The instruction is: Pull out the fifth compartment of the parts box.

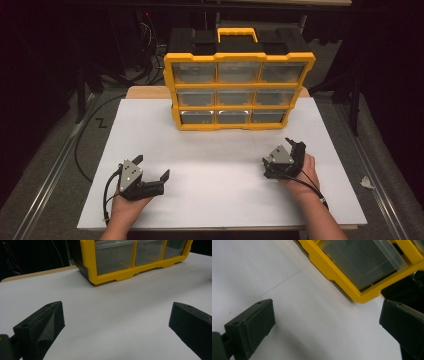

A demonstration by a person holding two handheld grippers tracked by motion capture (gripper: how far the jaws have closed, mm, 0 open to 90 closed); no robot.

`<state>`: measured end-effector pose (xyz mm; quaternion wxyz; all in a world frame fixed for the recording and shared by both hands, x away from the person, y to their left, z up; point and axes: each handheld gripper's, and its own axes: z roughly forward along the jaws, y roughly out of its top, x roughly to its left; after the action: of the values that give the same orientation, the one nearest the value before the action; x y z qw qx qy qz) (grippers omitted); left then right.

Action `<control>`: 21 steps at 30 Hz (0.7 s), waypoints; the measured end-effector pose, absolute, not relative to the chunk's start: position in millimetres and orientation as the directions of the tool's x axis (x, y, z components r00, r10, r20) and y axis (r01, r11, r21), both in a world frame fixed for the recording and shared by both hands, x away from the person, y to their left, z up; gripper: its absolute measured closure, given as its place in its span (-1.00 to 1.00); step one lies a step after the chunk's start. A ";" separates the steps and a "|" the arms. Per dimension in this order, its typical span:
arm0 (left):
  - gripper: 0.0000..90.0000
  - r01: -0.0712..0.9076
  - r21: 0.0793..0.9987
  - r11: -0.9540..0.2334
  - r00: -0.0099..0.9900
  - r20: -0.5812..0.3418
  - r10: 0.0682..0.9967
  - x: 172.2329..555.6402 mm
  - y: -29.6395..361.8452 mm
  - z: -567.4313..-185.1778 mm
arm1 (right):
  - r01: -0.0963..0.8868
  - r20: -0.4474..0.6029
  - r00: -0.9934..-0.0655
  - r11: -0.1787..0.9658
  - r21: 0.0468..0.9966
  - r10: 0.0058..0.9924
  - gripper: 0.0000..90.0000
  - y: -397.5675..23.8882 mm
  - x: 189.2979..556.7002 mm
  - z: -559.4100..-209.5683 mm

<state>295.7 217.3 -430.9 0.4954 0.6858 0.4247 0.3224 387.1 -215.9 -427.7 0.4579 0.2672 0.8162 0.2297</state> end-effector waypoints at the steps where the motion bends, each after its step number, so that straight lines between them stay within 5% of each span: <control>1: -0.99 0.263 0.953 -0.148 0.432 0.021 0.902 295.7 217.3 -430.9 | 0.227 -0.630 -0.433 0.754 0.617 0.645 -0.97 -214.4 386.1 -428.1; 21: -0.98 0.259 0.954 -0.148 0.433 0.023 0.901 295.7 217.3 -430.9 | 0.117 -0.817 -0.398 0.906 0.407 0.418 -0.97 -200.2 374.6 -426.0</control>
<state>295.7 217.3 -430.9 0.4967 0.6854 0.4232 0.3232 374.6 -200.2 -426.0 0.5242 0.1624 0.8236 0.1435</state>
